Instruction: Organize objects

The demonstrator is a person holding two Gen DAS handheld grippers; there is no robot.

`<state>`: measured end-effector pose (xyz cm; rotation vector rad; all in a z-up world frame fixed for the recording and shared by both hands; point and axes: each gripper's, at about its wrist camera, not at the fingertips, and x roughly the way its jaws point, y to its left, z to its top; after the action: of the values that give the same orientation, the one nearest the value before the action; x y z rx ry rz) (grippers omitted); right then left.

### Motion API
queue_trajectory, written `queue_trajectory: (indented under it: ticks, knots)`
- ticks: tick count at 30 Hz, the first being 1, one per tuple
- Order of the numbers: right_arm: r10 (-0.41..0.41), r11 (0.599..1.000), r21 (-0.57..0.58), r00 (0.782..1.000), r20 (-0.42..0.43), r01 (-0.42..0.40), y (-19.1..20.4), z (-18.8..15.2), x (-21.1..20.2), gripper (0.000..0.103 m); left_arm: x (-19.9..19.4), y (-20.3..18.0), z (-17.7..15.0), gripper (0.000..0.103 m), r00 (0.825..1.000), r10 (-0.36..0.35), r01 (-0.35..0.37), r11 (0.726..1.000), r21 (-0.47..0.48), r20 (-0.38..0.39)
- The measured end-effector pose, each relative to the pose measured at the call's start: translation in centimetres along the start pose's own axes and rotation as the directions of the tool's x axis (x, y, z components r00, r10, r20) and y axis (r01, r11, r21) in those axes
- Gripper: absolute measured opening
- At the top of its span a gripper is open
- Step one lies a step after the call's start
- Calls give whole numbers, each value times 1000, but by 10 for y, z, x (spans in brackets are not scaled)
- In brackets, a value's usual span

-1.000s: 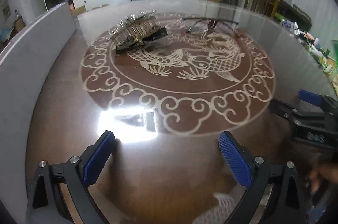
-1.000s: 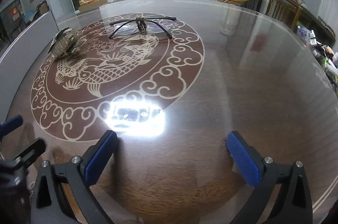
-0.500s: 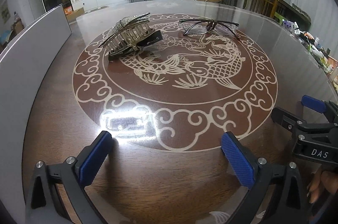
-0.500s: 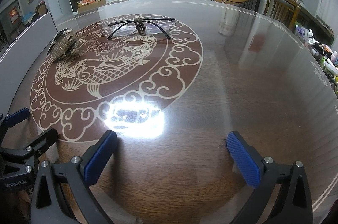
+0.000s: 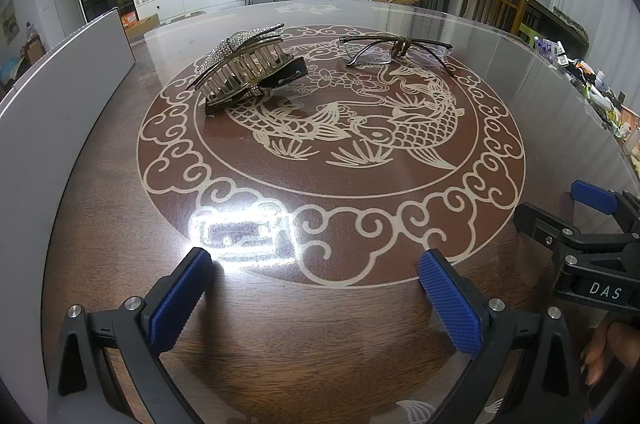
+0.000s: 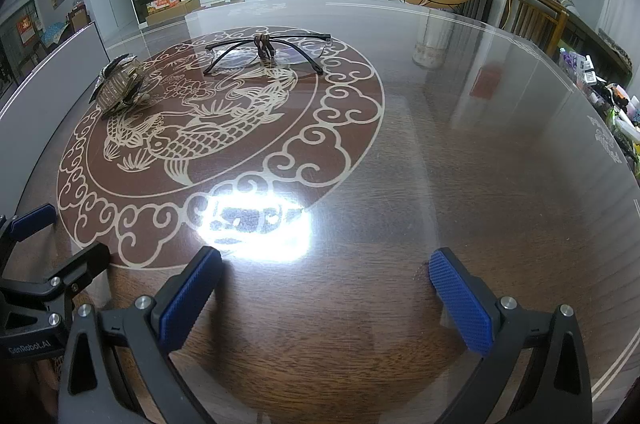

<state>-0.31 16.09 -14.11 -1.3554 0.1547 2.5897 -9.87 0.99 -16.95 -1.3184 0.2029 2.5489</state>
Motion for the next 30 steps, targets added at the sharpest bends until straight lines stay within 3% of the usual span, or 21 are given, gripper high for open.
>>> queue_trajectory:
  ticks: [22, 26, 30]
  knots:
    - [-1, 1000, 2, 1000, 1, 1, -1, -2, -1, 103, 1, 1, 0, 103, 1000, -2, 2, 1000, -1, -1]
    - [-1, 1000, 2, 1000, 1, 1, 2, 1, 4, 103, -6, -2, -3, 103, 1000, -31, 31, 998, 54, -6]
    - [-1, 1000, 2, 1000, 2, 1, 2, 2, 5, 103, -3, 12, 9, 103, 994, -75, 86, 986, 141, -82]
